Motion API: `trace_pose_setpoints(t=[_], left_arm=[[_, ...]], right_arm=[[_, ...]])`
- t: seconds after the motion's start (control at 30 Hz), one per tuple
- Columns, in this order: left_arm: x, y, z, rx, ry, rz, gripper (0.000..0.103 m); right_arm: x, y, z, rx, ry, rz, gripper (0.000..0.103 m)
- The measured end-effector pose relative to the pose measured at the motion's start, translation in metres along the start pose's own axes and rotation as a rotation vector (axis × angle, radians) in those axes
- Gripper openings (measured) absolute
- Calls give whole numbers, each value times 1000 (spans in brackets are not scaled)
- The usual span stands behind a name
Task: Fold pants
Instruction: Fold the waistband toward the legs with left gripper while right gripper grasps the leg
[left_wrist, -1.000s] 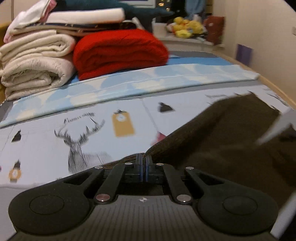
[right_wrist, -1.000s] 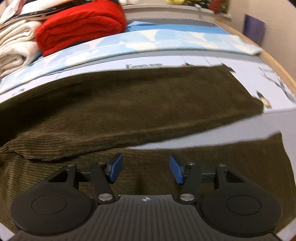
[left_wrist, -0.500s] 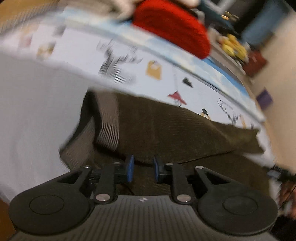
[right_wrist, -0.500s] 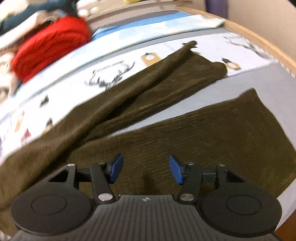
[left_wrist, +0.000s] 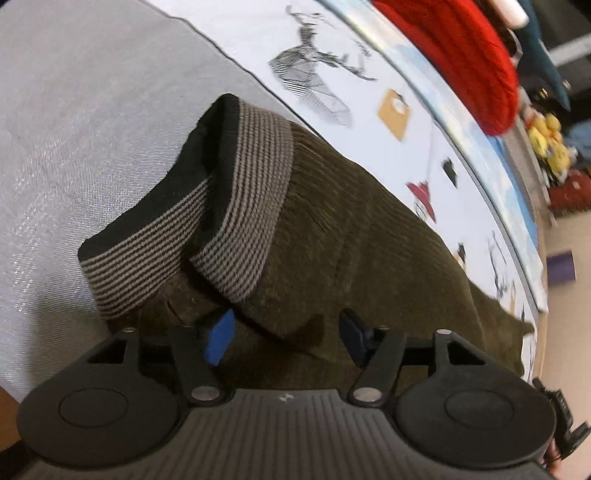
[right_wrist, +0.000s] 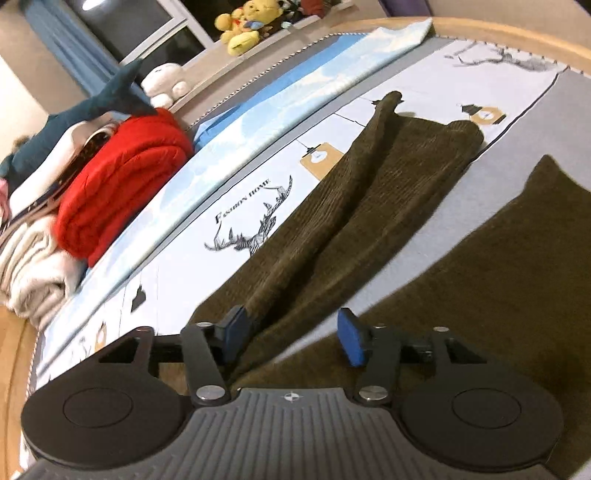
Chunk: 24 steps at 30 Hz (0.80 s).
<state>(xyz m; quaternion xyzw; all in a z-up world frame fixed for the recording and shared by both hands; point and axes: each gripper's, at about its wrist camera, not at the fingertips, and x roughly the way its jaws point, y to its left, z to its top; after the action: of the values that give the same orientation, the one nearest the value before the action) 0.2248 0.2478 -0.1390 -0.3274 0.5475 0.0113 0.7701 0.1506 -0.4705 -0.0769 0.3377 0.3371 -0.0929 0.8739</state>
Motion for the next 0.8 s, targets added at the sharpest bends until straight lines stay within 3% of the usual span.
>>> trace_pose_setpoints(t=[0.17, 0.23, 0.33, 0.47, 0.5, 0.6, 0.8], left_arm=[[11, -6, 12, -20, -27, 68, 66], [13, -6, 18, -16, -51, 116, 49], [12, -6, 23, -10, -77, 141, 37], [4, -19, 22, 59, -131, 172, 30], [1, -22, 22, 71, -139, 174, 29], [-4, -28, 22, 97, -162, 173, 27], [-29, -29, 17, 132, -231, 120, 23]], right_arm=[[46, -10, 24, 109, 33, 4, 59], [65, -14, 34, 155, 48, 5, 59], [92, -18, 42, 212, 86, 22, 59], [125, -19, 44, 236, 139, 16, 59], [131, -19, 44, 235, 145, 7, 53], [134, -19, 46, 223, 130, 20, 6], [89, -9, 54, 164, 33, 97, 3]])
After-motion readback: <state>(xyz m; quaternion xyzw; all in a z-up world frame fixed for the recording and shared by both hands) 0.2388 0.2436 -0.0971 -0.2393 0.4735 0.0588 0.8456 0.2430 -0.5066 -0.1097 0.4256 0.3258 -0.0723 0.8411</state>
